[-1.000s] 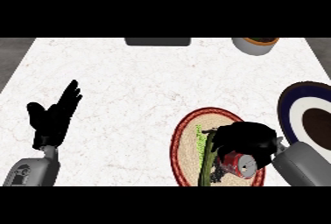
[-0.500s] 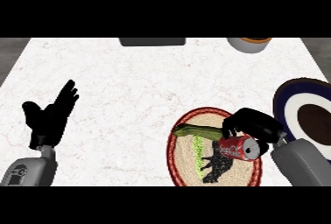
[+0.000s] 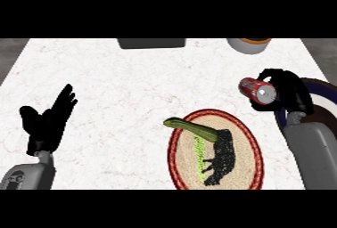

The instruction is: Pick the can from the placemat and place it in the plate

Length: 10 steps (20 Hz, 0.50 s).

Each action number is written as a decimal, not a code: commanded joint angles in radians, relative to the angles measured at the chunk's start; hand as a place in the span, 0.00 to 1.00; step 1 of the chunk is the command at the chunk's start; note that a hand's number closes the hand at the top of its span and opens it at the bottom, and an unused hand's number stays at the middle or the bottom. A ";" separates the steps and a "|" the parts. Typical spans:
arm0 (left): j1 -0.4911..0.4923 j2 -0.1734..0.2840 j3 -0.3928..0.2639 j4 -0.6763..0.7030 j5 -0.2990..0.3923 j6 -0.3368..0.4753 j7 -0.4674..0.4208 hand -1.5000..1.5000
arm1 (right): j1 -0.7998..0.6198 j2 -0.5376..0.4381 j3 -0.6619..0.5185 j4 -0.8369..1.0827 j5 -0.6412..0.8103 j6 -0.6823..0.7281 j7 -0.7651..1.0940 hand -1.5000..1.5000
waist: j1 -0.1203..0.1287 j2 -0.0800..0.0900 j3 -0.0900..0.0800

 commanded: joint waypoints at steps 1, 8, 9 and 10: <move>0.000 -0.009 -0.007 -0.001 -0.010 0.011 0.000 0.50 | -0.075 0.006 -0.089 -0.090 0.134 -0.227 0.254 1.00 | 0.003 -0.004 0.000; 0.020 0.002 -0.017 -0.005 -0.010 -0.029 -0.036 0.50 | -0.106 0.022 -0.109 -0.229 0.453 -0.337 0.658 1.00 | 0.030 0.007 0.003; -0.008 -0.030 -0.041 -0.029 -0.027 0.014 0.032 0.50 | -0.084 0.055 -0.087 -0.305 0.481 -0.309 0.721 1.00 | 0.023 0.004 0.004; -0.014 -0.014 -0.015 0.005 -0.016 -0.003 -0.009 0.50 | -0.097 0.084 -0.095 -0.307 0.500 -0.333 0.758 1.00 | 0.032 0.010 0.004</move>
